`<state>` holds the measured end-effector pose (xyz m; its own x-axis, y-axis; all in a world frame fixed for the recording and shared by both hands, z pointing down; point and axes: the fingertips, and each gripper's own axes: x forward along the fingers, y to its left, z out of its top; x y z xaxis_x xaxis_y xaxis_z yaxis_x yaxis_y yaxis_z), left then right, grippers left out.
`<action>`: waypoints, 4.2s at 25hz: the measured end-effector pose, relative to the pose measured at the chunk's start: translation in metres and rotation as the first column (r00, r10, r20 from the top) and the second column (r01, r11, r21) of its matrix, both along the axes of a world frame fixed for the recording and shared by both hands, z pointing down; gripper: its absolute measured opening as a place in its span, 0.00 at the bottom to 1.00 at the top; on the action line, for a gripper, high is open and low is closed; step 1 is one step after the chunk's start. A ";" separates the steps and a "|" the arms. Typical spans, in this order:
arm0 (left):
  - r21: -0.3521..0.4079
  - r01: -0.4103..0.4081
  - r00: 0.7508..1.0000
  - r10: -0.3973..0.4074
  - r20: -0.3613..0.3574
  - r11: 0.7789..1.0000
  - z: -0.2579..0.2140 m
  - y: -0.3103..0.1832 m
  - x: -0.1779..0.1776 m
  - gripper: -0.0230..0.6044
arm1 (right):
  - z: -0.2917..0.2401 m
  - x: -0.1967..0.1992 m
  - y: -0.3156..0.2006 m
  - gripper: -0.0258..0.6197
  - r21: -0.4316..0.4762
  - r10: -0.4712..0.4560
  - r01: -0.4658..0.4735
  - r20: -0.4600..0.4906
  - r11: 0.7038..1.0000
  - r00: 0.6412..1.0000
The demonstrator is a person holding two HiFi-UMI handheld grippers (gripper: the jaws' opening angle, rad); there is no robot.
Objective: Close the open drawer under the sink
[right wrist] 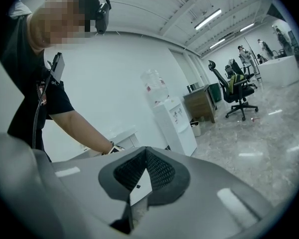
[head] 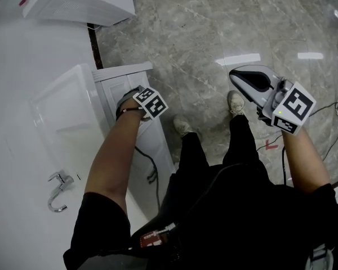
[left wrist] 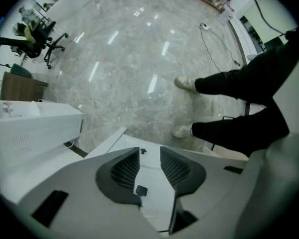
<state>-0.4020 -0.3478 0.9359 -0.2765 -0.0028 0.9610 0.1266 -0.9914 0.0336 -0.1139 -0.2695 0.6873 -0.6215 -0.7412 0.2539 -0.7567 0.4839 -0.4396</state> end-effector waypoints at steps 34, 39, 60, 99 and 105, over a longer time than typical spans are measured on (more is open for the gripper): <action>-0.186 0.421 -0.063 -0.176 -0.982 0.888 -0.546 -0.015 0.306 0.04 | -0.287 0.184 -0.004 0.04 0.203 0.243 -0.203 -0.196 0.958 0.950; -0.187 0.496 -0.132 -0.139 -0.981 0.848 -0.587 -0.012 0.289 0.04 | -0.312 0.188 -0.017 0.04 0.218 0.193 -0.149 -0.197 0.964 0.961; -0.080 0.881 -0.125 0.065 -0.990 0.467 -0.640 0.062 0.060 0.04 | -0.348 0.007 -0.087 0.04 0.236 -0.300 0.350 -0.222 0.907 0.928; -0.152 0.867 -0.059 0.206 -0.977 -0.474 -0.646 0.421 -0.472 0.04 | -0.382 -0.636 0.046 0.04 0.294 -0.899 0.898 -0.197 0.326 0.391; -0.166 0.799 -0.023 0.247 -0.969 -0.578 -0.650 0.388 -0.486 0.04 | -0.381 -0.668 -0.008 0.04 0.294 -0.938 0.929 -0.194 0.225 0.288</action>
